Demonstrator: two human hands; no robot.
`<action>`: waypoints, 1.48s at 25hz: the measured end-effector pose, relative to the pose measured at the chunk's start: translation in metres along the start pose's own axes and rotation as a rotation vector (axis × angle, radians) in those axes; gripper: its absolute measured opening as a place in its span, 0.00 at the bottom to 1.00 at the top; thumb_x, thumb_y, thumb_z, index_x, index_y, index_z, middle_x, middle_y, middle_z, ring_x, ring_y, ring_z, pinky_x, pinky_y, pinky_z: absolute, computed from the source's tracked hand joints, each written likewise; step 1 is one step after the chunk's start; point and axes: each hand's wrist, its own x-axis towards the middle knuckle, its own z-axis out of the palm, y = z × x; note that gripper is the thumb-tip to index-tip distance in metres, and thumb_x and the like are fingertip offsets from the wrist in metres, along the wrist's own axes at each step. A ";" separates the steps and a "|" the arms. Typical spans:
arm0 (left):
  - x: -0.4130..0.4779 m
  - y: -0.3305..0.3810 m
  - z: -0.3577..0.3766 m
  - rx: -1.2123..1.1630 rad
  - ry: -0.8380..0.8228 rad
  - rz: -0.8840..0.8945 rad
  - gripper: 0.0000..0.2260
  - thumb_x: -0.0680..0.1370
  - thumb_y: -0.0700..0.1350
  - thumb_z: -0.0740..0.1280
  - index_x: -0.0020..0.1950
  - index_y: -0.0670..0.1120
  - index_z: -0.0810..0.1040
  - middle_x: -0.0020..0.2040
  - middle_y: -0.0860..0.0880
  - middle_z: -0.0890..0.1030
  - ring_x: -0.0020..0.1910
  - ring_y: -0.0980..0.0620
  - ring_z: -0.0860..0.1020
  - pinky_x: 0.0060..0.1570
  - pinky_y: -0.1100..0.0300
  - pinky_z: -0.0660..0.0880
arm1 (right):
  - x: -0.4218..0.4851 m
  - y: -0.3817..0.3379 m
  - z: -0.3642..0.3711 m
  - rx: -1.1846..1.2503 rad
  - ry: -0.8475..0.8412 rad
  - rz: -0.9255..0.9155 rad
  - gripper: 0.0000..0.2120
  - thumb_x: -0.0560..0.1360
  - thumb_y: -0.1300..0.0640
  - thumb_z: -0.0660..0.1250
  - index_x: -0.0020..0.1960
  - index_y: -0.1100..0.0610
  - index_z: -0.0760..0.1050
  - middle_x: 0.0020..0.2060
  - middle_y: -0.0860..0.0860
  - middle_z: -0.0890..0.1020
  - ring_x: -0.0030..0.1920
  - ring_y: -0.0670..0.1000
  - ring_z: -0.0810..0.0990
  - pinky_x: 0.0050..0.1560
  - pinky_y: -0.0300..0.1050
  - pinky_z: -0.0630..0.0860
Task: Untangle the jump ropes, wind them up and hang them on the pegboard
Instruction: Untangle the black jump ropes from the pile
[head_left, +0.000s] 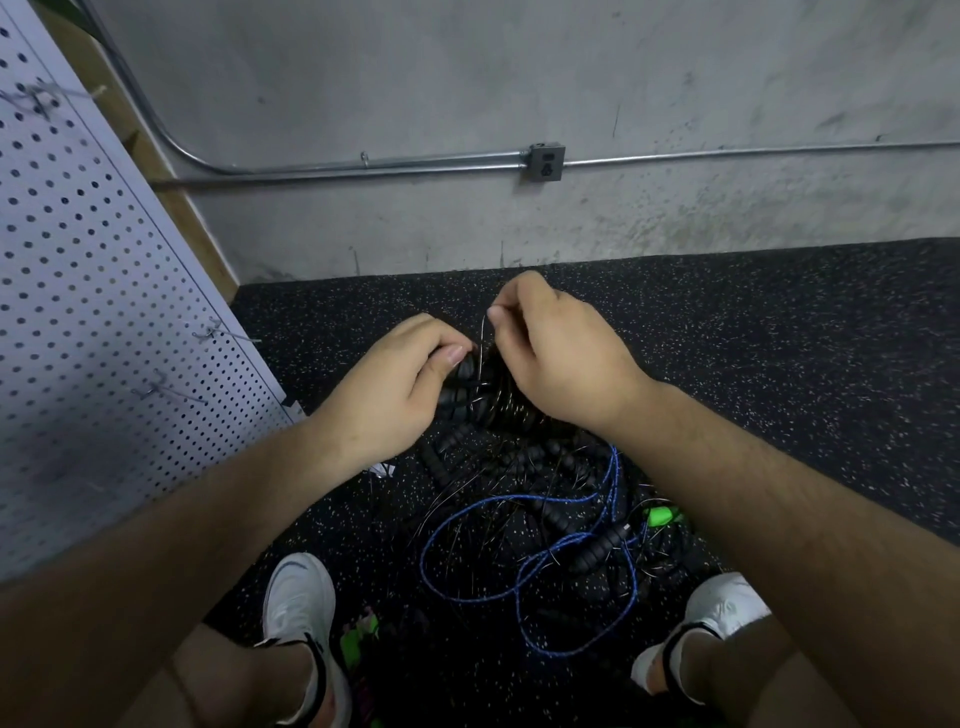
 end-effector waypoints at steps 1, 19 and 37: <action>-0.003 -0.003 0.001 -0.006 -0.002 0.024 0.09 0.84 0.42 0.60 0.58 0.43 0.80 0.51 0.52 0.78 0.54 0.58 0.76 0.55 0.67 0.71 | 0.000 0.002 0.000 0.011 -0.021 0.031 0.11 0.84 0.51 0.59 0.58 0.59 0.72 0.42 0.53 0.82 0.39 0.55 0.80 0.36 0.47 0.69; -0.034 -0.047 -0.007 0.066 0.185 -0.155 0.15 0.82 0.47 0.64 0.67 0.44 0.75 0.62 0.51 0.73 0.62 0.56 0.72 0.65 0.69 0.66 | 0.001 -0.052 0.064 0.726 -0.105 0.626 0.22 0.78 0.36 0.64 0.64 0.49 0.71 0.45 0.48 0.83 0.46 0.47 0.84 0.49 0.49 0.81; -0.058 -0.084 -0.019 -0.527 0.056 -0.557 0.38 0.79 0.49 0.72 0.80 0.66 0.52 0.76 0.55 0.65 0.73 0.53 0.69 0.74 0.51 0.66 | 0.014 -0.048 0.122 1.271 -0.287 0.647 0.25 0.77 0.72 0.63 0.67 0.48 0.73 0.57 0.64 0.82 0.53 0.60 0.83 0.54 0.57 0.81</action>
